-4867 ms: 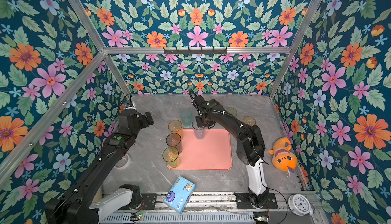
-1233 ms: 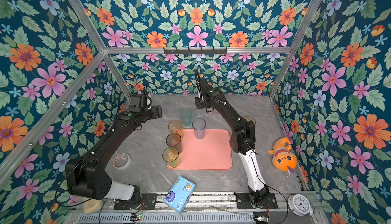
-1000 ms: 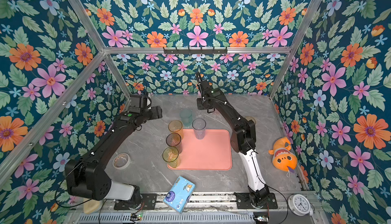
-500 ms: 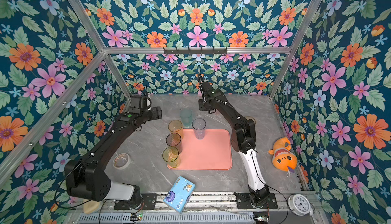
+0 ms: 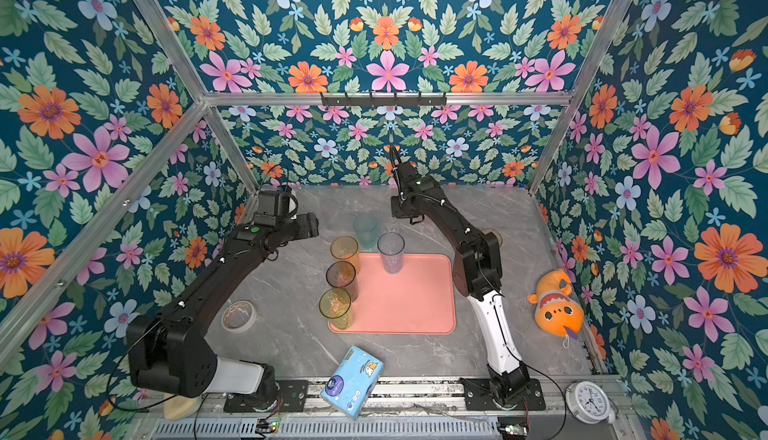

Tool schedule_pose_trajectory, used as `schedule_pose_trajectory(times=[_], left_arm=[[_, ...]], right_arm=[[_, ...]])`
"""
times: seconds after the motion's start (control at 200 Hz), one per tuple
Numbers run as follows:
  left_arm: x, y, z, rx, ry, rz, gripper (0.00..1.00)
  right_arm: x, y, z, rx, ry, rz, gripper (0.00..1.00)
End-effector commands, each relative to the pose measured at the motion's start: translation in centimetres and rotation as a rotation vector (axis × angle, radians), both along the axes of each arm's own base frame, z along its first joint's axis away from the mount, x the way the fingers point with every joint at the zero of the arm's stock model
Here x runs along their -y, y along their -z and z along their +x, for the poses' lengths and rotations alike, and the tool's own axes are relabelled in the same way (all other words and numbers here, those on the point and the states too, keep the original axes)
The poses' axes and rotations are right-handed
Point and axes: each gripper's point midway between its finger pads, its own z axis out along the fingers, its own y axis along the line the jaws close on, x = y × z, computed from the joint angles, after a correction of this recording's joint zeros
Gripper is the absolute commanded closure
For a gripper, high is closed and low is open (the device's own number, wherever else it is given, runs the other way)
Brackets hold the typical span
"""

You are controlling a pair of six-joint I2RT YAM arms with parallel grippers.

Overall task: Place the glasses into the tray
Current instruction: 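Lift the clear glass with the right gripper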

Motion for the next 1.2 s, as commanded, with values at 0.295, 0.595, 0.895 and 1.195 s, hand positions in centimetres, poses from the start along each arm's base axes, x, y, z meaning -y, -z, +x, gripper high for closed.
schedule_pose_trajectory(times=[0.295, 0.595, 0.895, 1.195], left_arm=[[0.0, 0.5, -0.5, -0.006, 0.004, -0.009, 0.11], [0.1, 0.5, -0.5, -0.007, 0.006, -0.011, 0.11], [0.0, 0.4, -0.5, -0.004, 0.005, -0.010, 0.11], [-0.3, -0.2, -0.3, 0.012, -0.011, 0.004, 0.10]], right_arm=[[0.1, -0.1, 0.5, 0.009, 0.010, 0.003, 0.87], [0.3, -0.5, 0.6, 0.015, 0.006, -0.001, 0.98], [1.6, -3.0, 0.5, 0.049, 0.017, -0.031, 1.00], [4.2, -8.9, -1.2, 0.115, 0.035, -0.036, 1.00]])
